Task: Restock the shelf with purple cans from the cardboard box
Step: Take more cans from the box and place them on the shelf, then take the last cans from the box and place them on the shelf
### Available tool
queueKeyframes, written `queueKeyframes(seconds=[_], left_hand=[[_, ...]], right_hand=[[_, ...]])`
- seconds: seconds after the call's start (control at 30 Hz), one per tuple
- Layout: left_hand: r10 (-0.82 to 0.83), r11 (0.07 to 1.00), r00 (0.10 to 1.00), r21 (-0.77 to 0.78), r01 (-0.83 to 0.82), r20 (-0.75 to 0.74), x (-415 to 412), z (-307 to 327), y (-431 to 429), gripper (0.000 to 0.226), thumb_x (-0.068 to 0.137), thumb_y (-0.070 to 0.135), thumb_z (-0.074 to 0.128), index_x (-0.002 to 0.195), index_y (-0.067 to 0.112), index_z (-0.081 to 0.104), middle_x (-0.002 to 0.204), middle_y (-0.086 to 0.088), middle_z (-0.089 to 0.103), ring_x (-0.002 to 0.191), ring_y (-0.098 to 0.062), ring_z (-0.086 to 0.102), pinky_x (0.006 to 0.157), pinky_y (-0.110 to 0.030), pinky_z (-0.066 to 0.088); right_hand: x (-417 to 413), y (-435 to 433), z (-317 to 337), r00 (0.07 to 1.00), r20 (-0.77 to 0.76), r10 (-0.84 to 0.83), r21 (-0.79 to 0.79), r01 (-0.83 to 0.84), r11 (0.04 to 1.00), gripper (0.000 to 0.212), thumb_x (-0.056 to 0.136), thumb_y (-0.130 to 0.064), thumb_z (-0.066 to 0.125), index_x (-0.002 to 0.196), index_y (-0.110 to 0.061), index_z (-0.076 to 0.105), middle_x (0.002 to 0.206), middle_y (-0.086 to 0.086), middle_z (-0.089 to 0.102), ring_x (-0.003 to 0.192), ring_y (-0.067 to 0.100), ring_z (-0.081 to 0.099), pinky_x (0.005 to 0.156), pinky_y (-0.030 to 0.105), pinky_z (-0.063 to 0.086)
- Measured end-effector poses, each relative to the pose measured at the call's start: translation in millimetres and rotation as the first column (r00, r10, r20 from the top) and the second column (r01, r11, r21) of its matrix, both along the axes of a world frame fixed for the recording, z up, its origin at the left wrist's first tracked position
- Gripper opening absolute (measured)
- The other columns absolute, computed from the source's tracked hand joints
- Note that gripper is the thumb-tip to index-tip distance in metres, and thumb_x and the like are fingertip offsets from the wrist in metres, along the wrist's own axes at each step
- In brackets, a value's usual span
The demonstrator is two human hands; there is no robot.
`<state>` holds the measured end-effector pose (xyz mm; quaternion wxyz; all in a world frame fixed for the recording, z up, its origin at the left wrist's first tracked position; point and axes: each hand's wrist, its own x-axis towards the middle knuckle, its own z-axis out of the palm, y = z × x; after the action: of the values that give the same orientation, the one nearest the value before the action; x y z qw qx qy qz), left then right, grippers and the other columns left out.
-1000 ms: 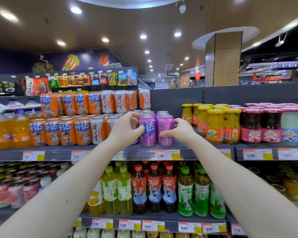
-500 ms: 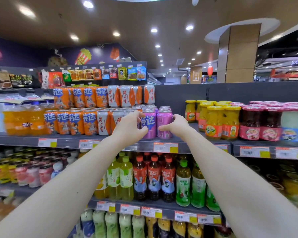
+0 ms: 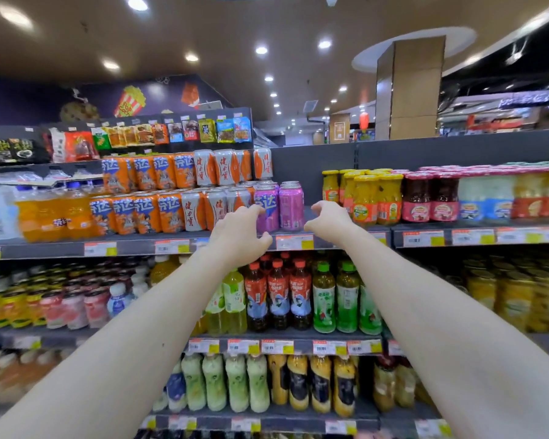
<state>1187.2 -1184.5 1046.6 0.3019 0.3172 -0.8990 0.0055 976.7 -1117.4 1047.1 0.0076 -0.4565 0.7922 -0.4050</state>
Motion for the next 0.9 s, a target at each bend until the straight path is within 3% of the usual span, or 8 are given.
queueKeyframes(seconds=[0.07, 0.13, 0.3, 0.43, 0.53, 0.6, 0.8, 0.9], left_hand=[[0.003, 1.000, 0.999, -0.006, -0.003, 0.048, 8, -9, 18, 0.060, 0.095, 0.041, 0.061, 0.149, 0.020, 0.047, 0.137, -0.007, 0.060, 0.123, -0.030, 0.060, 0.099, -0.049, 0.052], [-0.019, 1.000, 0.996, 0.003, 0.019, 0.092, 16, -21, 37, 0.059, 0.095, 0.042, 0.060, 0.148, 0.018, 0.047, 0.138, -0.009, 0.060, 0.122, -0.032, 0.059, 0.097, -0.049, 0.052], [-0.084, 0.996, 0.970, -0.014, 0.089, 0.229, 24, -65, 95, 0.061, 0.092, 0.044, 0.058, 0.148, 0.021, 0.049, 0.134, -0.013, 0.061, 0.118, -0.037, 0.060, 0.094, -0.045, 0.051], [-0.171, 0.985, 0.943, 0.039, 0.167, 0.286, 12, -94, 149, 0.060, 0.095, 0.052, 0.055, 0.146, 0.021, 0.049, 0.131, -0.012, 0.061, 0.115, -0.036, 0.061, 0.090, -0.043, 0.051], [-0.232, 0.973, 0.928, 0.076, 0.220, 0.292, -5, -105, 191, 0.063, 0.097, 0.054, 0.052, 0.150, 0.021, 0.045, 0.138, -0.012, 0.058, 0.121, -0.036, 0.059, 0.093, -0.045, 0.053], [-0.269, 0.963, 0.913, 0.075, 0.258, 0.308, -18, -112, 221, 0.062, 0.097, 0.055, 0.052, 0.149, 0.022, 0.046, 0.139, -0.012, 0.057, 0.120, -0.036, 0.060, 0.090, -0.044, 0.054], [-0.315, 0.949, 0.871, 0.107, 0.296, 0.376, -72, -138, 310, 0.063, 0.099, 0.059, 0.049, 0.151, 0.023, 0.044, 0.136, -0.011, 0.058, 0.113, -0.032, 0.063, 0.079, -0.040, 0.057], [-0.323, 0.946, 0.861, 0.123, 0.299, 0.392, -104, -160, 359, 0.063, 0.098, 0.058, 0.049, 0.149, 0.022, 0.046, 0.133, -0.011, 0.059, 0.109, -0.031, 0.065, 0.074, -0.038, 0.055]], right_hand=[[17, 30, -8, 0.997, -0.071, -0.032, 0.048, 0.035, 0.998, 0.064, 0.091, -0.024, 0.067, 0.151, -0.014, 0.043, 0.150, 0.008, 0.050, 0.134, 0.027, 0.050, 0.100, 0.035, 0.044], [33, 63, -19, 0.994, -0.094, -0.055, 0.108, 0.065, 0.992, 0.064, 0.094, -0.023, 0.063, 0.153, -0.014, 0.039, 0.153, 0.009, 0.046, 0.136, 0.030, 0.048, 0.102, 0.036, 0.044], [66, 154, -57, 0.987, -0.124, -0.100, 0.275, 0.131, 0.953, 0.053, 0.091, -0.020, 0.059, 0.141, -0.007, 0.049, 0.131, 0.015, 0.059, 0.100, 0.029, 0.064, 0.085, 0.043, 0.057], [70, 226, -87, 0.976, -0.137, -0.167, 0.358, 0.206, 0.911, 0.055, 0.093, -0.021, 0.056, 0.146, -0.013, 0.045, 0.133, 0.010, 0.057, 0.096, 0.025, 0.064, 0.072, 0.036, 0.055], [60, 281, -103, 0.971, -0.111, -0.213, 0.424, 0.240, 0.873, 0.055, 0.095, -0.026, 0.057, 0.146, -0.013, 0.043, 0.140, 0.011, 0.053, 0.105, 0.027, 0.062, 0.082, 0.040, 0.057], [49, 319, -111, 0.962, -0.092, -0.256, 0.473, 0.268, 0.839, 0.053, 0.097, -0.027, 0.055, 0.146, -0.012, 0.042, 0.136, 0.012, 0.053, 0.096, 0.025, 0.065, 0.077, 0.041, 0.059], [6, 425, -145, 0.944, -0.045, -0.327, 0.521, 0.302, 0.798, 0.058, 0.099, -0.023, 0.052, 0.153, -0.011, 0.034, 0.097, 0.006, 0.063, 0.061, 0.020, 0.056, 0.047, 0.030, 0.037], [-23, 478, -164, 0.939, -0.017, -0.344, 0.569, 0.292, 0.769, 0.056, 0.099, -0.024, 0.052, 0.151, -0.014, 0.036, 0.119, 0.009, 0.063, 0.069, 0.021, 0.061, 0.051, 0.031, 0.042]])
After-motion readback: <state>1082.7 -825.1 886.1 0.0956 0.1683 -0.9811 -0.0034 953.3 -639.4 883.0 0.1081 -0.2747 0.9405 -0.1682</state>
